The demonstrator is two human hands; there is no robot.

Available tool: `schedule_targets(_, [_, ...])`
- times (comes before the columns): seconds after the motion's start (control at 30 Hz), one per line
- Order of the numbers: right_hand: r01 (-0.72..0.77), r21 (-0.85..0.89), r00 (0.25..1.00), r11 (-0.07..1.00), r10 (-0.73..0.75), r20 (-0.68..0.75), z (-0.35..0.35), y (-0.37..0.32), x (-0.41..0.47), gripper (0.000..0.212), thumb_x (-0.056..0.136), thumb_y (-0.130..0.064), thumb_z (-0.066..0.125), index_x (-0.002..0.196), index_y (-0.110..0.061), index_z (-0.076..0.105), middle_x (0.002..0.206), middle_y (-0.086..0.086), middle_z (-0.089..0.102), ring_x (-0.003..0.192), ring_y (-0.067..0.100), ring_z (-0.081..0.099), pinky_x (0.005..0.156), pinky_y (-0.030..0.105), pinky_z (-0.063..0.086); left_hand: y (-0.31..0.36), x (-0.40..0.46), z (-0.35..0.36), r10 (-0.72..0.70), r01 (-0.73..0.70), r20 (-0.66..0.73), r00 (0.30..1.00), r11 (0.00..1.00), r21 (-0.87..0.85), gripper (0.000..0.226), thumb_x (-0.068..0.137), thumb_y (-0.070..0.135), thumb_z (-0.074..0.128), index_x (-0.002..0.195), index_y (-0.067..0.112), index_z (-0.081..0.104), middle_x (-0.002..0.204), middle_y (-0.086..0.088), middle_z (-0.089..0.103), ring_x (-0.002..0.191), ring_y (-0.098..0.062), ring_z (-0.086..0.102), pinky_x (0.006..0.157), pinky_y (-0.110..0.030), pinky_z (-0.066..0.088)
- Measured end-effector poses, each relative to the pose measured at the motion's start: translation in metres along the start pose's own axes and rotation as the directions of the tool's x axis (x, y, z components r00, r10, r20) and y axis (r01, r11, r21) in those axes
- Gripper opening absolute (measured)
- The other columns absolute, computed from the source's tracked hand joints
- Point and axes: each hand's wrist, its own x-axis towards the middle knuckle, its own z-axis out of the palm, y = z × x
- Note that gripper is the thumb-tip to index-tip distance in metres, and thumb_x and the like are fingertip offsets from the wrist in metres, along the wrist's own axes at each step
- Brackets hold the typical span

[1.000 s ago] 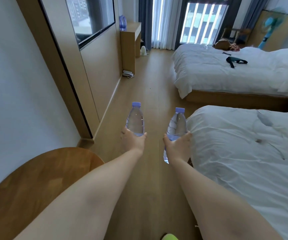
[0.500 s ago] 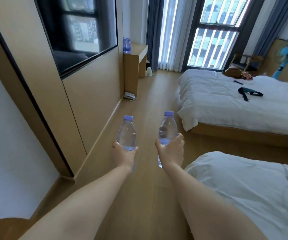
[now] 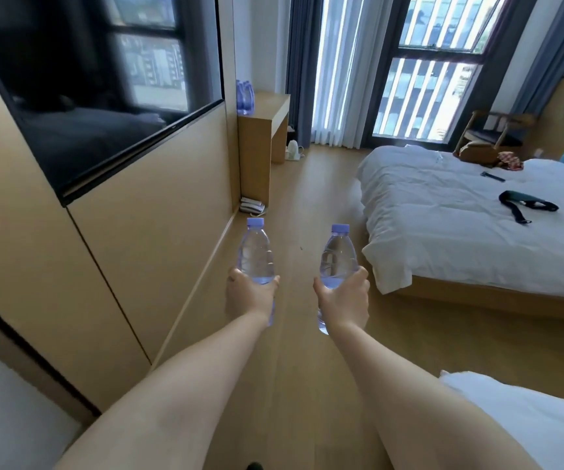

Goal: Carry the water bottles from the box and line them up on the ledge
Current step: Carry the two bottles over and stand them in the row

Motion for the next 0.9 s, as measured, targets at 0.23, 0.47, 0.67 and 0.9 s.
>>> schedule_targets(0.23, [-0.024, 0.023, 0.999, 0.999, 0.025, -0.045, 0.059, -0.061, 0.116, 0.085, 0.079, -0.045, 0.073, 0.143, -0.011, 0.029, 0.135, 0.011, 0.047, 0.119, 0.031, 0.053, 0.095, 0.047, 0.048, 0.072, 0.127, 0.045, 0.036, -0.038, 0.039, 0.999, 0.998, 0.049, 0.067, 0.070, 0.049, 0.077, 0.114, 0.010, 0.044, 0.117, -0.008, 0.061, 0.103, -0.032, 0.061, 0.085, -0.042, 0.051])
schedule_targets(0.47, [-0.011, 0.008, 0.998, 1.000, 0.012, -0.060, 0.110, -0.082, 0.245, 0.083, 0.079, -0.045, 0.074, 0.141, -0.011, 0.030, 0.133, 0.012, 0.048, 0.119, 0.030, 0.052, 0.095, 0.046, 0.048, 0.131, 0.236, 0.119, 0.102, -0.104, 0.064, 0.993, 0.994, 0.034, 0.068, 0.070, 0.050, 0.077, 0.116, 0.013, 0.043, 0.117, -0.005, 0.060, 0.102, -0.031, 0.060, 0.080, -0.036, 0.048])
schedule_targets(0.67, [-0.021, 0.010, 0.999, 1.000, 0.022, -0.037, 0.150, -0.089, 0.388, 0.083, 0.079, -0.044, 0.073, 0.142, -0.013, 0.030, 0.134, 0.010, 0.047, 0.120, 0.030, 0.052, 0.096, 0.048, 0.047, 0.187, 0.326, 0.211, 0.057, -0.060, 0.046, 0.997, 0.996, 0.068, 0.070, 0.069, 0.051, 0.077, 0.117, 0.012, 0.044, 0.117, -0.005, 0.061, 0.102, -0.031, 0.061, 0.082, -0.037, 0.049])
schedule_targets(0.9, [0.033, -0.028, 0.999, 0.999, -0.032, 0.026, 0.176, -0.114, 0.538, 0.081, 0.079, -0.046, 0.071, 0.142, -0.014, 0.031, 0.133, 0.008, 0.047, 0.118, 0.030, 0.053, 0.095, 0.045, 0.048, 0.261, 0.415, 0.295, 0.010, -0.012, 0.031, 0.999, 0.999, 0.043, 0.064, 0.068, 0.051, 0.078, 0.109, 0.013, 0.047, 0.111, -0.004, 0.063, 0.097, -0.031, 0.062, 0.078, -0.035, 0.048])
